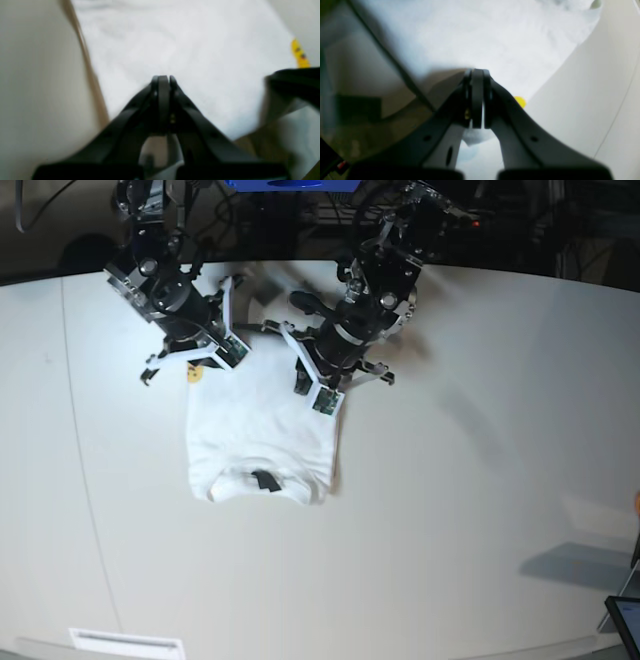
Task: Fold the T-shirt properly
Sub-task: 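Grasp the collar-side edge with both grippers and slide the shirt along the table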
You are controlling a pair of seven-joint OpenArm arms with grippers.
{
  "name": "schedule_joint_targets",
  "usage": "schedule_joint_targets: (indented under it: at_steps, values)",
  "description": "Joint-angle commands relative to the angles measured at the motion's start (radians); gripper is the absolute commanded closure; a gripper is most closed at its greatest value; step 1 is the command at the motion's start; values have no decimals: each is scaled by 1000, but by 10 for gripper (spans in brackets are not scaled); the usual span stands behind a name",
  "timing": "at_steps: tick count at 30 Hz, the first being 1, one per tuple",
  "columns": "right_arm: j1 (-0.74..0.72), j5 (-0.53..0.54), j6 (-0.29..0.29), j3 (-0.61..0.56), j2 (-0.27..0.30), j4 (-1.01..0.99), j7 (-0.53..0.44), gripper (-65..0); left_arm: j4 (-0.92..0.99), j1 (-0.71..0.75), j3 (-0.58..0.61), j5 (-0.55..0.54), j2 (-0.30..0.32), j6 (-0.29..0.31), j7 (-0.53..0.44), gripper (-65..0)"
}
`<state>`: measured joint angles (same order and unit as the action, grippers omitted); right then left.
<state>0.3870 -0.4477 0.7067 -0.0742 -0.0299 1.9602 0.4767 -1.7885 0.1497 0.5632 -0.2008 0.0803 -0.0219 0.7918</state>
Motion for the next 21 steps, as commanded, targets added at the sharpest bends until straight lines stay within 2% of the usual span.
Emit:
schedule_joint_targets:
  at_steps: [1,5,10,16,21]
  values:
    - [-3,11,-9,1,2,6,-19,-3,6,-8,2,-7,-3,4,-21,0]
    - [2,11,-9,3,2,-31,-17,-3,69,1,2,-1,0,4,-21,0]
    - [16,11,-9,4,0,-81,-17,-4,75,17,1,-1,25,4,-21,0]
    - [5,13,-9,37,0,-123,-20,-4,77,-17,1,-1,26,4,-19,0]
    - [-35,17,-9,107,0,-166,-23,-4,135,-91,28,-1,-12,4,53,0]
